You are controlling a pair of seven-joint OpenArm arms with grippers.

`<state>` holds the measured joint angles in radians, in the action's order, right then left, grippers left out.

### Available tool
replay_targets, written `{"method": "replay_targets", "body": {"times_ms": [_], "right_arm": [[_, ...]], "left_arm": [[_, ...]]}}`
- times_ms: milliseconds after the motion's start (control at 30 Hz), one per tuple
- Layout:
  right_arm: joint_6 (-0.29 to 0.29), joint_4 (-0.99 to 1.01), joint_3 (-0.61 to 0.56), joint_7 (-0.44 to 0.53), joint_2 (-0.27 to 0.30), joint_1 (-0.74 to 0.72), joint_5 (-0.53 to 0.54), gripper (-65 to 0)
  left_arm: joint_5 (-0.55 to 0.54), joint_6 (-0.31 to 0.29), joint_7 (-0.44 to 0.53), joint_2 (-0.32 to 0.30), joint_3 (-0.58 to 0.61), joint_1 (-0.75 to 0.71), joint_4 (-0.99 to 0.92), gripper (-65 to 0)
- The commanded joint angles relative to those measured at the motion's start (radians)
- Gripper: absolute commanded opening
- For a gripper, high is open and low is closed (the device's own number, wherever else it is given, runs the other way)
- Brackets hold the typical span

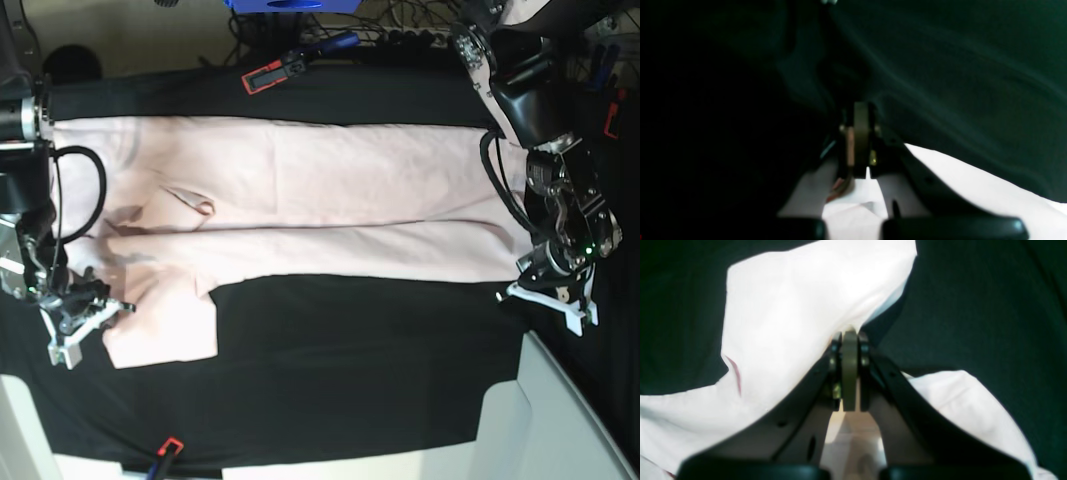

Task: Fold the T-shirt properly
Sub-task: 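Pull the strip taut with both grippers and fold it lengthwise again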

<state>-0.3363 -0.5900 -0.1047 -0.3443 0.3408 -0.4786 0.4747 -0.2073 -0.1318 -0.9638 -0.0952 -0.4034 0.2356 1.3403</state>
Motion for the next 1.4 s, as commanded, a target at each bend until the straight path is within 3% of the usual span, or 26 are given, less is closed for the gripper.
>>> {"method": "replay_targets", "body": {"times_ms": [0, 133, 267, 433, 533, 833, 967, 1100, 1367], "right_arm": [[-0.004, -0.017, 0.007, 0.027, 0.024, -0.033, 0.014, -65.0], [-0.004, -0.100, 0.093, 0.023, 0.045, 0.010, 0.014, -65.0], [-0.004, -0.216, 0.187, -0.083, 0.063, 0.053, 0.008, -65.0], [-0.002, -0.370, 0.205, -0.180, 0.080, 0.111, 0.008, -65.0], [-0.002, -0.443, 0.273, -0.252, 0.090, 0.143, 0.008, -65.0], [-0.002, -0.677, 0.443, -0.395, 0.090, 0.277, 0.008, -65.0], [-0.002, -0.763, 0.471, -0.445, 0.090, 0.334, 0.008, -65.0], [-0.001, -0.845, 0.514, -0.467, 0.065, 0.390, 0.008, -65.0], [0.016, -0.967, 0.606, -0.559, 0.005, 0.461, 0.008, -65.0]], "left_arm": [[-0.019, -0.001, -0.010, -0.013, 0.001, 0.021, 0.026, -65.0], [-0.030, -0.001, -0.028, -0.013, 0.001, 0.008, 0.051, -65.0], [-0.033, -0.001, -0.033, -0.013, 0.002, 0.005, 0.095, -65.0], [-0.033, -0.001, -0.111, -0.008, 0.011, -0.014, 0.176, -65.0], [-0.033, -0.001, -0.113, -0.013, 0.073, -0.061, 0.242, -65.0], [-0.033, -0.001, -0.114, -0.013, 0.096, -0.157, 0.302, -65.0], [-0.033, -0.002, -0.114, -0.047, 0.119, -0.178, 0.321, -65.0], [-0.033, -0.035, -0.114, -0.082, 0.189, -0.215, 0.379, -65.0], [-0.030, -0.041, -0.108, -0.108, 0.192, -0.229, 0.408, -65.0]]}}
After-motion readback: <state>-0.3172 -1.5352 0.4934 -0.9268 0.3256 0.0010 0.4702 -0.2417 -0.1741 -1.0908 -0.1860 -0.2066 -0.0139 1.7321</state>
